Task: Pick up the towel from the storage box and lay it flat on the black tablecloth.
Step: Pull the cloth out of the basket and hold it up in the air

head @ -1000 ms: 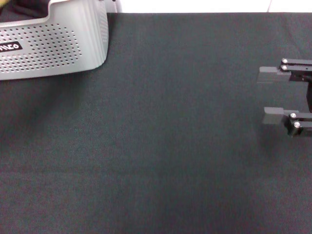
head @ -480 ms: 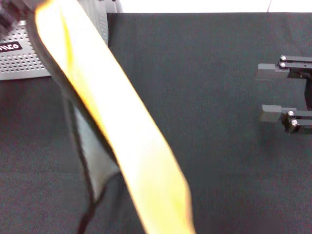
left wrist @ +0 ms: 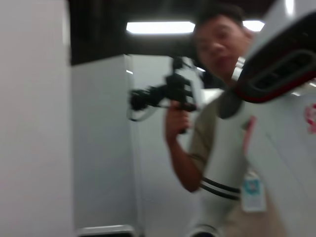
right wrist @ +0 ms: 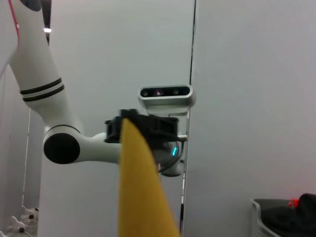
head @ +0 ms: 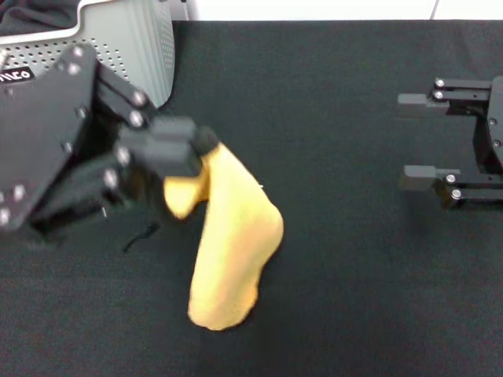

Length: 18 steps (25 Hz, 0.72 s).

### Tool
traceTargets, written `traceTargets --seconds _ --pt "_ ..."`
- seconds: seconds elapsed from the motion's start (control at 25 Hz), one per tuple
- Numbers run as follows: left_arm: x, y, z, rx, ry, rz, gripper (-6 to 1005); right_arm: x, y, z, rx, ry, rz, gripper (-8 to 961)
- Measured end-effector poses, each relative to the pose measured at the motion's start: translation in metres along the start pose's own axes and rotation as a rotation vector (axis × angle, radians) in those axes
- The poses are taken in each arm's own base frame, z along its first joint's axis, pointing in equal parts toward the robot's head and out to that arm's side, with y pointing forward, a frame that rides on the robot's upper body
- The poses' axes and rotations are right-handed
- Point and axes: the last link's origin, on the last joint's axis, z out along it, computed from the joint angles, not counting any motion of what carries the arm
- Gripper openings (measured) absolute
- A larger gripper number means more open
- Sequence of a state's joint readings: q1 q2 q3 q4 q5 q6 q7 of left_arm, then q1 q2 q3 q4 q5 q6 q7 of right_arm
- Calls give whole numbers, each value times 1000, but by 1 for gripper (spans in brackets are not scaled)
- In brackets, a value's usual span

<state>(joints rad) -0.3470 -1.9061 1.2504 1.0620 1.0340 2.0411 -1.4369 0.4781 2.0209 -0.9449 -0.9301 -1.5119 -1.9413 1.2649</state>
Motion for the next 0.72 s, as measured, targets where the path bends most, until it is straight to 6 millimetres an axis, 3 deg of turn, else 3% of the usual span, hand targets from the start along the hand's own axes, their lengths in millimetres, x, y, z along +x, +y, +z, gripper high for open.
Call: traceTargets --seconds 0.24,0.4,0.72 --pt "13 -1 19 -115 -48 70 13 9 -15 4 57 56 -15 631" --pt "21 -13 30 -163 -43 112 13 27 -27 7 136 154 -5 631" --pt "43 -27 43 -221 10 190 13 59 -22 30 94 237 -5 631"
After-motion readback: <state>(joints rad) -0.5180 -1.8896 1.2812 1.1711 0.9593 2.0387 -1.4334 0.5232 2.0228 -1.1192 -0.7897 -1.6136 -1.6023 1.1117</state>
